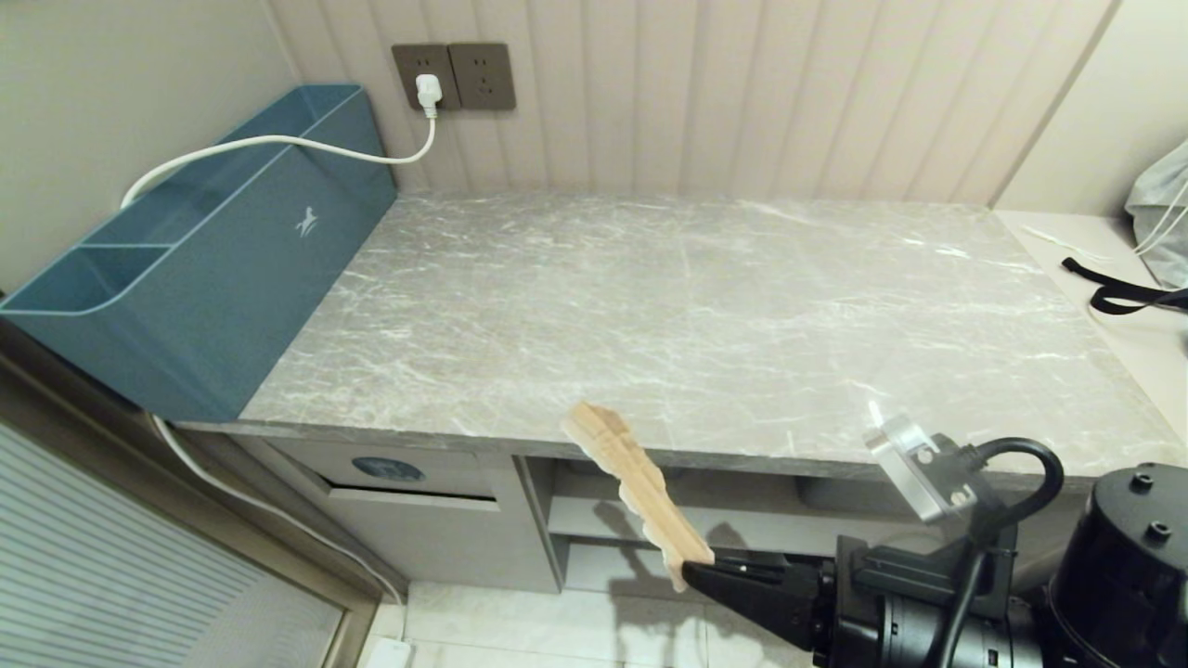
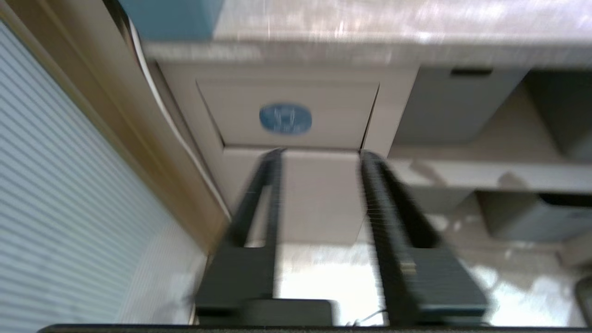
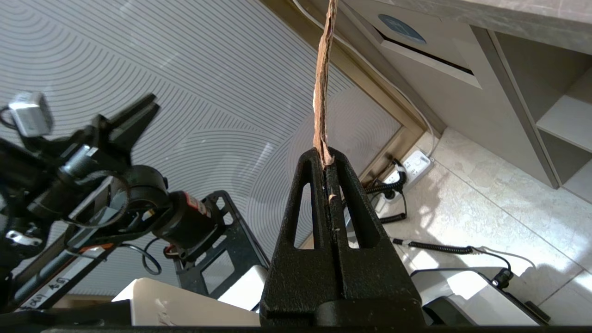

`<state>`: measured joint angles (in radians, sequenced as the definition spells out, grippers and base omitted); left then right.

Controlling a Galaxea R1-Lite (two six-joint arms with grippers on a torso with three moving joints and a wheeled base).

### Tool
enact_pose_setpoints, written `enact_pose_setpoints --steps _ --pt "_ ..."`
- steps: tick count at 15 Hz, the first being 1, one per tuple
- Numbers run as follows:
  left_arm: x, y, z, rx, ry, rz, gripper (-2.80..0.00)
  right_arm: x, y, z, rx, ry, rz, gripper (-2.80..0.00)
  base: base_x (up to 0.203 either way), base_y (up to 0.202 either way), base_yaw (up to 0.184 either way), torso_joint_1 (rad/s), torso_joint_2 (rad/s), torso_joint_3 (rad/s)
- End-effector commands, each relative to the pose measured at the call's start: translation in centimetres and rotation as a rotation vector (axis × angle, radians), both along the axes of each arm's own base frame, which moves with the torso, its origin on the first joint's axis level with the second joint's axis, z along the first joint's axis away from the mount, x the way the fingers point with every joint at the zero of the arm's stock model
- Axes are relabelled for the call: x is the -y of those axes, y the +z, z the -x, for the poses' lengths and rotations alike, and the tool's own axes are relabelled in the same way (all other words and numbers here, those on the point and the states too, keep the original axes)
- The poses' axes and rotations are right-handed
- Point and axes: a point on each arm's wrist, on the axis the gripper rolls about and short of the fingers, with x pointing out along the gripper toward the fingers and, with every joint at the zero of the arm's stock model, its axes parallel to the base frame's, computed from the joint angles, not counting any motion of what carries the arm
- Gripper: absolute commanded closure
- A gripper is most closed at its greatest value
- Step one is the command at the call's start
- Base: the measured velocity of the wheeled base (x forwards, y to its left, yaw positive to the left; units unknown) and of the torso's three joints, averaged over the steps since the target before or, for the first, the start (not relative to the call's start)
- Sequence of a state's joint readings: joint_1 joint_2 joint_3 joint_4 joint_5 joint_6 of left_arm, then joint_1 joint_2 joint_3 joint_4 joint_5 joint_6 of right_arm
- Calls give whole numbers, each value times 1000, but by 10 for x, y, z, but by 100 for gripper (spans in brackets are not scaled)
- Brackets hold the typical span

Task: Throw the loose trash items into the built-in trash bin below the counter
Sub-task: Hand it to the other hand

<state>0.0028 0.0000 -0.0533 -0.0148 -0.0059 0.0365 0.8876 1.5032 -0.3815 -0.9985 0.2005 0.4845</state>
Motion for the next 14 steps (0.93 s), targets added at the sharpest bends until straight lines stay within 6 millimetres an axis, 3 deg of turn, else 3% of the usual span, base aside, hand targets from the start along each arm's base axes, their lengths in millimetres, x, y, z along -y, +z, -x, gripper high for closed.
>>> enact_pose_setpoints --steps 1,3,5,8,10,14 --pt "0 24 8 69 -10 19 -280 -1 3 -1 4 3 -15 0 0 0 0 0 0 0" --pt "1 54 10 66 -75 89 -280 -3 3 -2 3 6 -17 0 0 0 0 0 0 0" --pt "4 82 -5 -30 -221 209 -280 -6 5 -5 7 6 -24 0 0 0 0 0 0 0" --pt "11 126 -47 -261 -518 531 -280 -21 22 -16 47 13 -77 0 0 0 0 0 0 0" --pt "19 139 -80 -389 -664 700 -280 -28 26 -22 53 16 -88 0 0 0 0 0 0 0" --pt "50 139 -135 -523 -905 779 -280 -35 31 -28 64 24 -106 0 0 0 0 0 0 0"
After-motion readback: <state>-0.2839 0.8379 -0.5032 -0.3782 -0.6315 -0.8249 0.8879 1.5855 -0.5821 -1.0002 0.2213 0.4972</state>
